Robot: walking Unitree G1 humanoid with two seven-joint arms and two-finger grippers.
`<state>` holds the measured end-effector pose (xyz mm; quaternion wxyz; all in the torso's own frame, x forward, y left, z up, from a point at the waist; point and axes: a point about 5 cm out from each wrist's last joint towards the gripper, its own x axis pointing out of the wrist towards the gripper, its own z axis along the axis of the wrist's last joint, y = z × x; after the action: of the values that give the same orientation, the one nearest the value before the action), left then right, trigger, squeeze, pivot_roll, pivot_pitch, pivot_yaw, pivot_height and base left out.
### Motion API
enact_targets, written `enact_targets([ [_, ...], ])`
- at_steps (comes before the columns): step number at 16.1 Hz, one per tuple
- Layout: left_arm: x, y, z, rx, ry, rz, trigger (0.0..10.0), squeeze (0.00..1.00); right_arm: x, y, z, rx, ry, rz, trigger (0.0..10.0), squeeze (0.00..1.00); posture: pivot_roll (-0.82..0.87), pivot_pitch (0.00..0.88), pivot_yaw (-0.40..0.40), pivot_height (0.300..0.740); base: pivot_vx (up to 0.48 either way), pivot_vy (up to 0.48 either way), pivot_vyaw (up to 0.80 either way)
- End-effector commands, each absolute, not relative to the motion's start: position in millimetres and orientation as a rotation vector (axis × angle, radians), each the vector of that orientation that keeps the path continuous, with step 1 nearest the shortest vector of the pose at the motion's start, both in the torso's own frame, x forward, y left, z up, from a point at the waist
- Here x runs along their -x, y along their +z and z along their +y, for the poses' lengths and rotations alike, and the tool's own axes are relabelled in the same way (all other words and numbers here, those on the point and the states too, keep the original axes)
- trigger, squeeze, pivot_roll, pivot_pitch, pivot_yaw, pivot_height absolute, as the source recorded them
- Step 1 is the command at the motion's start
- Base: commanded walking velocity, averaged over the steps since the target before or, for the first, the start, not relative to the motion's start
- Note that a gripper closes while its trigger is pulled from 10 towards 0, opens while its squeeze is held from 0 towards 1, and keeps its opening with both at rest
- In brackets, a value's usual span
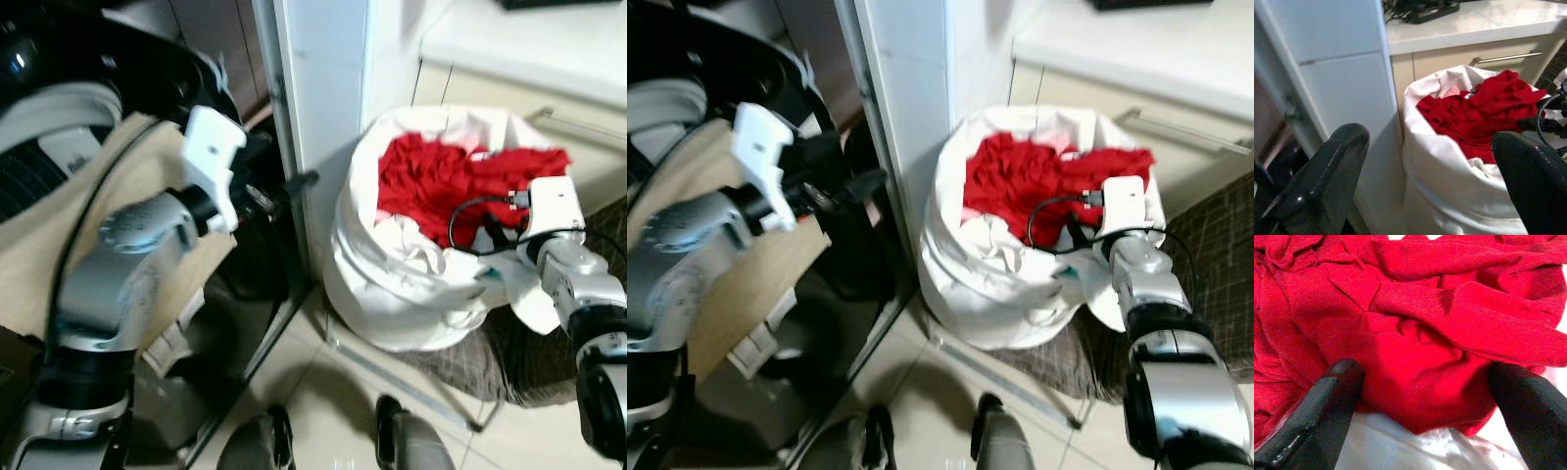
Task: Clothes washing
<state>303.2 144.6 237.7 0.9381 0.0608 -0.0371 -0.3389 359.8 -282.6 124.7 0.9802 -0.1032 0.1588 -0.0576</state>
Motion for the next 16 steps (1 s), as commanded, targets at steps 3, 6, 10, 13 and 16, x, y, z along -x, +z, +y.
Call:
enact_targets([
  [3, -291.5, 233.7, 159.3, -0.114, -0.614, -0.032, 10.0, 0.00, -368.5, 139.9, -279.0, 0.310, -0.087, 0.245, 10.0, 1.00, 0.10, 0.325, 0.100, 0.740, 0.000, 0.000, 0.00],
  [6, -285.2, 240.7, 164.4, -0.113, -0.586, -0.045, 10.0, 0.00, -376.9, 155.6, -270.4, 0.318, -0.042, 0.162, 10.0, 1.00, 0.13, 0.342, 0.074, 0.740, 0.000, 0.000, 0.00],
  [10, -270.7, 247.0, 164.9, -0.148, -0.633, -0.021, 10.0, 0.00, -380.0, 148.8, -260.3, 0.265, 0.030, 0.254, 10.0, 0.44, 0.18, 0.354, 0.049, 0.740, 0.000, 0.000, 0.00],
  [13, -260.9, 251.0, 164.1, -0.189, -0.680, -0.002, 10.0, 0.00, -378.0, 141.5, -262.0, 0.347, 0.042, 0.362, 10.0, 0.00, 0.20, 0.357, 0.042, 0.740, 0.000, 0.000, 0.00],
  [16, -256.2, 252.6, 156.2, -0.190, -0.757, 0.001, 10.0, 0.00, -378.1, 141.7, -262.8, 0.317, 0.027, 0.364, 0.0, 0.00, 0.20, 0.349, 0.040, 0.740, 0.000, 0.000, 0.00],
])
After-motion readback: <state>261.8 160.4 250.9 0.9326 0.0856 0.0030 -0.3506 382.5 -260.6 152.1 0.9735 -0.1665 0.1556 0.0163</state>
